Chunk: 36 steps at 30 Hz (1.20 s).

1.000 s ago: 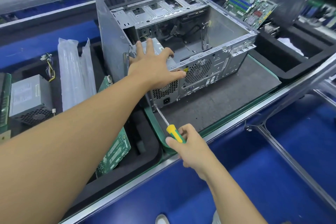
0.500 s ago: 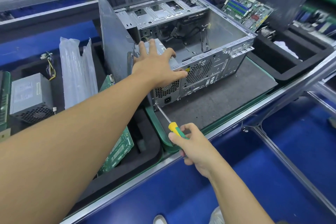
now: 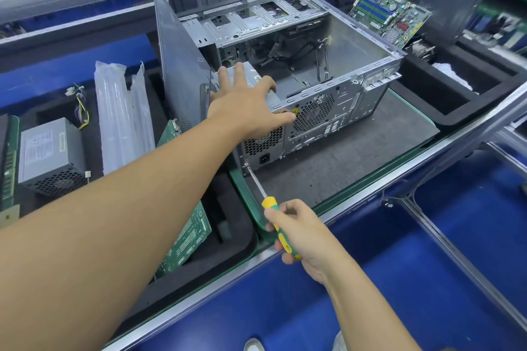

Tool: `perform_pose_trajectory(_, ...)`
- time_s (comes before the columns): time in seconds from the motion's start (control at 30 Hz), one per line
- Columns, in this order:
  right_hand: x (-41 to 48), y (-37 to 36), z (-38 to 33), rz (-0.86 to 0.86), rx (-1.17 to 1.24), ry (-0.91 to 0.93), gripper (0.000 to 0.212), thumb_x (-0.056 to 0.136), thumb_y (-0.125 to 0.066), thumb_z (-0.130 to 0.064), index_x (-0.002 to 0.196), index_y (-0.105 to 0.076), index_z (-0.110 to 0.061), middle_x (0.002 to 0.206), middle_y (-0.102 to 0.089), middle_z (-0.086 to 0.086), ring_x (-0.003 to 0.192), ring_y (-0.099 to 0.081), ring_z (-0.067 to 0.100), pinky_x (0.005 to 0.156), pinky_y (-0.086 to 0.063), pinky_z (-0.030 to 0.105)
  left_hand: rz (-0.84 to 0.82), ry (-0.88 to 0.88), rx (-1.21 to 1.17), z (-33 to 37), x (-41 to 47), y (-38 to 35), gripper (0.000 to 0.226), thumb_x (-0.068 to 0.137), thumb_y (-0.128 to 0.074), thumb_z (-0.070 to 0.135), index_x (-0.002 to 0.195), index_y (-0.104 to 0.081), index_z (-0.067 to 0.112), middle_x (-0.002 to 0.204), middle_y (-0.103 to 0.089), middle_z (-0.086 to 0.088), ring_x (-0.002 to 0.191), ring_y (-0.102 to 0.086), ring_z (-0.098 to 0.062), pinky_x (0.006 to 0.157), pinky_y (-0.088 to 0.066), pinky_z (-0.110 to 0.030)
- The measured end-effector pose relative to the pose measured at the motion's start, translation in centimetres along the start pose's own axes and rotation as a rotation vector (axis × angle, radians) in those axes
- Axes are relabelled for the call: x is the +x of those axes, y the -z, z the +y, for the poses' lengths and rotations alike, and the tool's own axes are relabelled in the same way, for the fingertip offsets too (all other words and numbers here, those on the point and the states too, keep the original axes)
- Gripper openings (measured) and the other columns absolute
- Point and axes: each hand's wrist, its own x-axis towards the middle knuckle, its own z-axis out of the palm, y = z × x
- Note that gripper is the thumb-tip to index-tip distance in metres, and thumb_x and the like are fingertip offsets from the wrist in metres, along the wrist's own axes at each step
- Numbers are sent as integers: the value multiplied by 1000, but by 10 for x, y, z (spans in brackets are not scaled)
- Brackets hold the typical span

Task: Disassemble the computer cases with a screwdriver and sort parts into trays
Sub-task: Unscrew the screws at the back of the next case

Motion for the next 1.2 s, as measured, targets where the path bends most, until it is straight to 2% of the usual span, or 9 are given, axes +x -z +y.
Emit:
perform_pose_trajectory(0.13,-1,5,-4,-82,26,-83,31,99,-40,-21,105,-65,-5,85,-77,11,61,-56,18,49,-46,28,5,-4,-10,0,0,-1,75,70,-42,92,131,-36,50,166,4,-9,150,12,-40,110,-26,-65)
perform_pose_trajectory(0.27,-1,13,6,14,-126,105,6,93,-64,-22,98,-68,-21,86,-74,0,75,-62,16,58,-48,31,11,-2,-1,0,0,-1,75,70,-42,92,132,-36,50,166,3,-10,150,11,-41,110,-23,-67)
perform_pose_trajectory(0.47,0,10,5,19,-18,88,20,91,-70,-28,105,-56,-26,98,-59,4,53,-54,8,43,-38,22,5,1,-3,0,0,-1,75,70,-42,92,132,-36,51,166,4,-9,150,12,-41,111,-19,-68)
perform_pose_trajectory(0.53,0,13,-3,-1,44,-2,24,96,-60,-39,106,-60,-18,95,-63,7,53,-53,12,41,-34,24,3,1,-3,0,0,-1,76,70,-42,92,134,-36,51,166,5,-9,150,13,-41,110,-19,-68)
perform_pose_trajectory(0.63,0,16,-9,-53,19,-61,26,101,-44,-23,105,-64,-6,82,-74,11,56,-54,16,44,-41,28,1,3,-7,0,0,0,78,71,-42,92,137,-34,51,166,6,-9,150,14,-40,111,-22,-67)
perform_pose_trajectory(0.83,-2,9,8,48,3,124,19,89,-72,-16,100,-58,-25,100,-59,8,69,-61,11,61,-60,35,-12,9,-14,1,-1,0,77,73,-44,90,138,-33,50,166,8,-8,150,16,-40,111,-23,-66)
perform_pose_trajectory(1.0,-2,5,0,-3,-8,9,32,90,-62,-49,108,-62,-22,96,-66,5,56,-56,12,44,-40,25,-14,7,-16,2,-2,1,76,73,-43,90,137,-33,50,167,8,-8,150,16,-40,111,-23,-66)
perform_pose_trajectory(1.1,-1,11,-5,-76,31,-72,30,100,-39,-26,110,-63,-10,87,-76,12,59,-53,17,47,-42,29,-12,3,-12,2,-2,1,76,73,-43,90,137,-33,50,166,7,-8,150,15,-40,111,-23,-66)
perform_pose_trajectory(1.2,-4,14,0,-5,-90,22,15,99,-49,-20,104,-64,-17,83,-76,4,60,-55,14,51,-45,29,-21,5,-7,2,-2,1,77,73,-43,90,138,-32,50,166,8,-8,150,15,-40,111,-25,-65)
